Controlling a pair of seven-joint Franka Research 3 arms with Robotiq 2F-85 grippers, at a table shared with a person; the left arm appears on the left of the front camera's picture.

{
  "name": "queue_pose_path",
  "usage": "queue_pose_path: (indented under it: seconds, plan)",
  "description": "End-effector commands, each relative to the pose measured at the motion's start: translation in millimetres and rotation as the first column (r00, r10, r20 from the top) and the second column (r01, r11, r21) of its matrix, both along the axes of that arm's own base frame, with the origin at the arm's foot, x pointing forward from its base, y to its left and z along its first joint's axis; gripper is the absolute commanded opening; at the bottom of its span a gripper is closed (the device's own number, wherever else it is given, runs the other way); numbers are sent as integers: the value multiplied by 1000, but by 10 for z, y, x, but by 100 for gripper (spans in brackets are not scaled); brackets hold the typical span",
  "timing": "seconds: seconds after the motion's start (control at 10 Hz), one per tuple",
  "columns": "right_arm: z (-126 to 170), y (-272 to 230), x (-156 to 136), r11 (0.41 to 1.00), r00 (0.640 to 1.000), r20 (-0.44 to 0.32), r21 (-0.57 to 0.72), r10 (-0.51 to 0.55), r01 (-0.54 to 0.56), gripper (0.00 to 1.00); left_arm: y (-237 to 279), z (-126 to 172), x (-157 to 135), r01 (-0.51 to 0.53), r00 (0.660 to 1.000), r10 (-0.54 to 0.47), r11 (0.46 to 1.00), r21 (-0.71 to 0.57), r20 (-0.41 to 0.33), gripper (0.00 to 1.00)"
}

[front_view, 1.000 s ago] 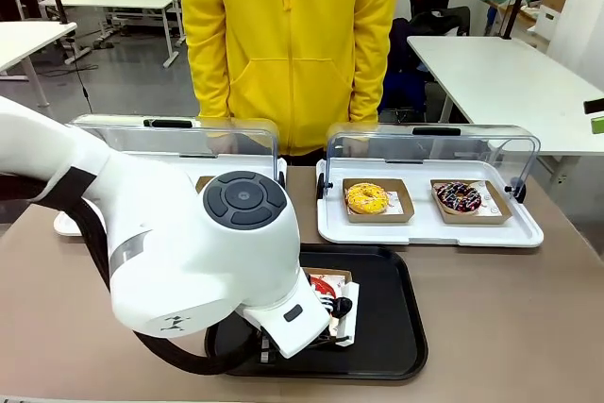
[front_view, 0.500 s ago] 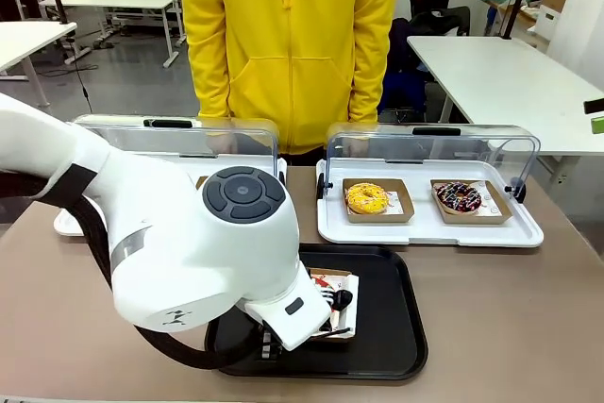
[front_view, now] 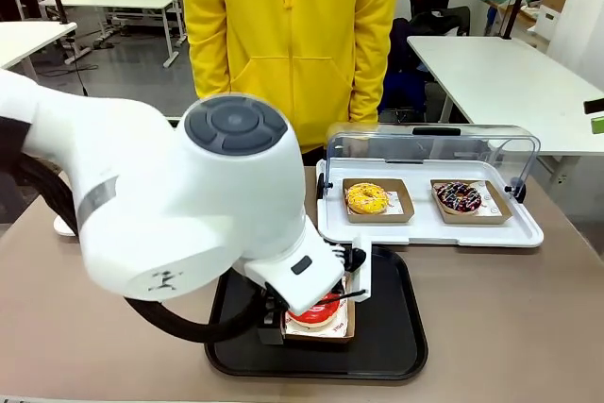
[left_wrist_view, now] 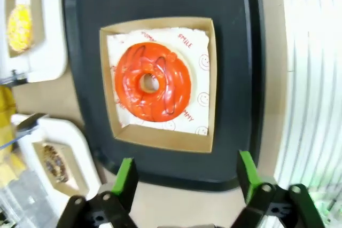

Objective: Move the first donut from the left to the tray.
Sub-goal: Pick up the Paper togo box containing the Donut indicated by the person and place it on the Handle tray.

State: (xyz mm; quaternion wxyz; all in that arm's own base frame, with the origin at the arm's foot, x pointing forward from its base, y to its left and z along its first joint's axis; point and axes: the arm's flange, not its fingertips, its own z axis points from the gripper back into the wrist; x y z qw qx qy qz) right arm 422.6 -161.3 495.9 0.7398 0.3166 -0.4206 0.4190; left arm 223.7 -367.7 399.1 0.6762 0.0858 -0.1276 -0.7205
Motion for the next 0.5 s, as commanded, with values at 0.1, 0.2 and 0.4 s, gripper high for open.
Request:
queue_pose_path:
  seconds: [0.1, 0.2, 0.4]
  plan:
    - [22, 12, 7, 1000, 1000, 15, 10, 3, -3, 100, 0, 0, 0, 0, 1000, 0, 1000, 0, 0, 87]
    - [22, 12, 7, 1000, 1000, 15, 10, 3, -3, 100, 0, 0, 0, 0, 1000, 0, 1000, 0, 0, 87]
    - [22, 12, 7, 1000, 1000, 15, 10, 3, -3, 100, 0, 0, 0, 0, 1000, 0, 1000, 0, 0, 87]
